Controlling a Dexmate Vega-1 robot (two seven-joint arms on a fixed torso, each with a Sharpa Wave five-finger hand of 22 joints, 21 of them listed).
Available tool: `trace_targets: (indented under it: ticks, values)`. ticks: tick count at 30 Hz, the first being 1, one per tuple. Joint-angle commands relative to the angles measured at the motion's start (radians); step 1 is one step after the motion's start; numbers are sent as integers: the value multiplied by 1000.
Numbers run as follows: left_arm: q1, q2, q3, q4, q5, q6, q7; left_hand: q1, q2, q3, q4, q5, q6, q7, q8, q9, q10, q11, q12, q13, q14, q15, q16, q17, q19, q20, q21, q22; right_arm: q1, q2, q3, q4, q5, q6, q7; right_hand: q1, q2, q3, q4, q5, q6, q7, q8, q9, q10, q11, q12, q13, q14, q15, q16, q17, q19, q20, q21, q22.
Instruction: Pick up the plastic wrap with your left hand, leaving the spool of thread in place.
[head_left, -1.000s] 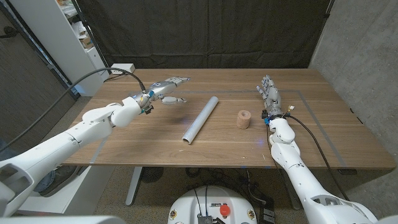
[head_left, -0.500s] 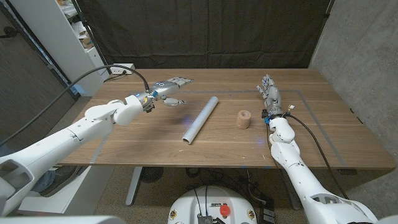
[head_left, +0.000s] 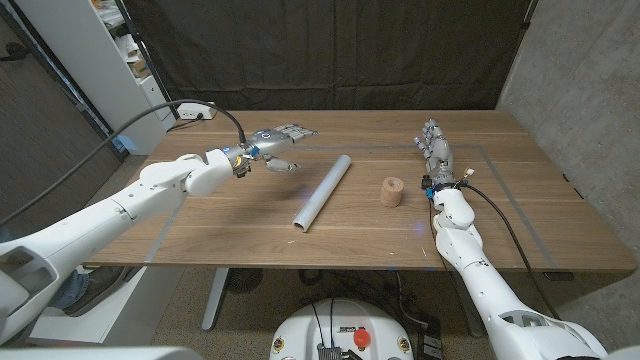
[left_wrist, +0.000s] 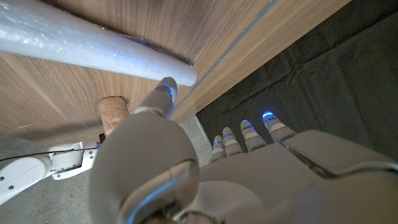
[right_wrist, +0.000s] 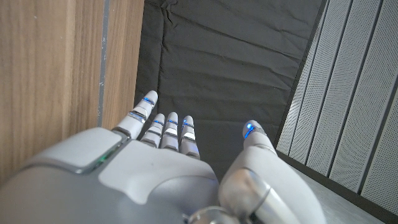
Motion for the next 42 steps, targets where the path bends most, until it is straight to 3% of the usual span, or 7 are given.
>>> trace_targets:
  ticks: [1, 15, 42]
  values:
    - [-23, 27, 3, 8, 40, -55, 28, 15, -2, -2, 2, 5, -9, -1, 7, 4, -2, -6, 5, -2, 0, -12, 2, 3, 10, -2, 5, 1, -1, 6, 2, 1, -6, 12, -17, -1, 8, -4, -1, 10, 8, -1, -4, 0, 10, 1, -4, 2, 8, -2, 9, 1, 12, -2, -1, 3]
    - [-50, 37, 14, 38, 115, -110, 93, 39, -8, -9, 6, 11, -2, -7, 12, 5, 1, -4, 8, -5, 5, -19, 5, 3, 18, -6, 7, 1, 3, 4, -3, -10, -19, 21, -50, -2, 8, -5, -2, 12, 9, 0, -4, 0, 13, 1, -5, -3, 9, -2, 10, -3, 13, -1, -1, 3]
    - [-136, 17, 72, 33, 237, -165, 53, 71, -14, -25, 15, 21, -11, -15, 9, 6, -3, -8, 10, -10, 5, -24, 3, 3, 24, -11, 6, 2, 16, 13, -9, 13, -6, 65, -54, -3, 9, -7, -4, 14, 8, 0, -6, 0, 14, 1, -8, -10, 8, -1, 10, -8, 11, -3, -3, 3]
